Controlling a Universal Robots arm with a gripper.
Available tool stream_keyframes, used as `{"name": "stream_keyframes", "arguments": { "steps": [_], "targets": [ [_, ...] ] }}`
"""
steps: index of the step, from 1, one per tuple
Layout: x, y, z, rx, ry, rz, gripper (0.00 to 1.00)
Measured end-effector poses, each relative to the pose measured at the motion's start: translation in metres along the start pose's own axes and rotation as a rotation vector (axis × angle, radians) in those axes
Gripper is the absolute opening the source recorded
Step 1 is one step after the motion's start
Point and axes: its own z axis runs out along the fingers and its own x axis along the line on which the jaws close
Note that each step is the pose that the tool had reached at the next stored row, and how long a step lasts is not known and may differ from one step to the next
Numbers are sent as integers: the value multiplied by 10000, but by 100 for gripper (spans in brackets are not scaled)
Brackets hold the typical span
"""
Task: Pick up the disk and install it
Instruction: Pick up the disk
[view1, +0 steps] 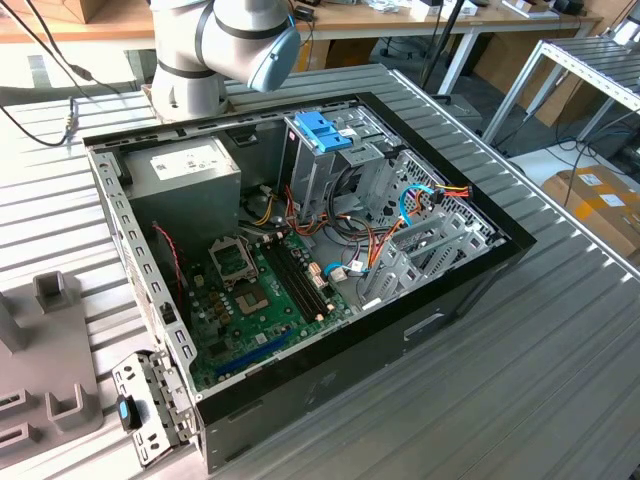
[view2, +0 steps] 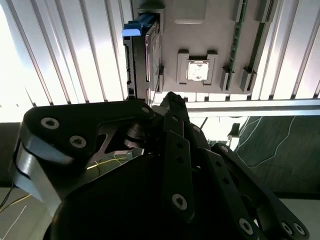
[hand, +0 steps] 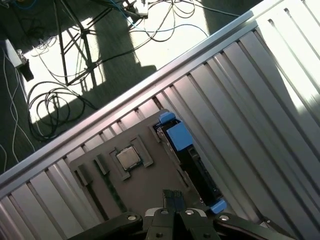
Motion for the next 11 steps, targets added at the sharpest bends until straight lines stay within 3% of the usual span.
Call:
{"name": "stream_keyframes", "arguments": {
  "steps": [11],
  "targets": [
    [0,0,0,-13,23,-531,11]
  ]
}}
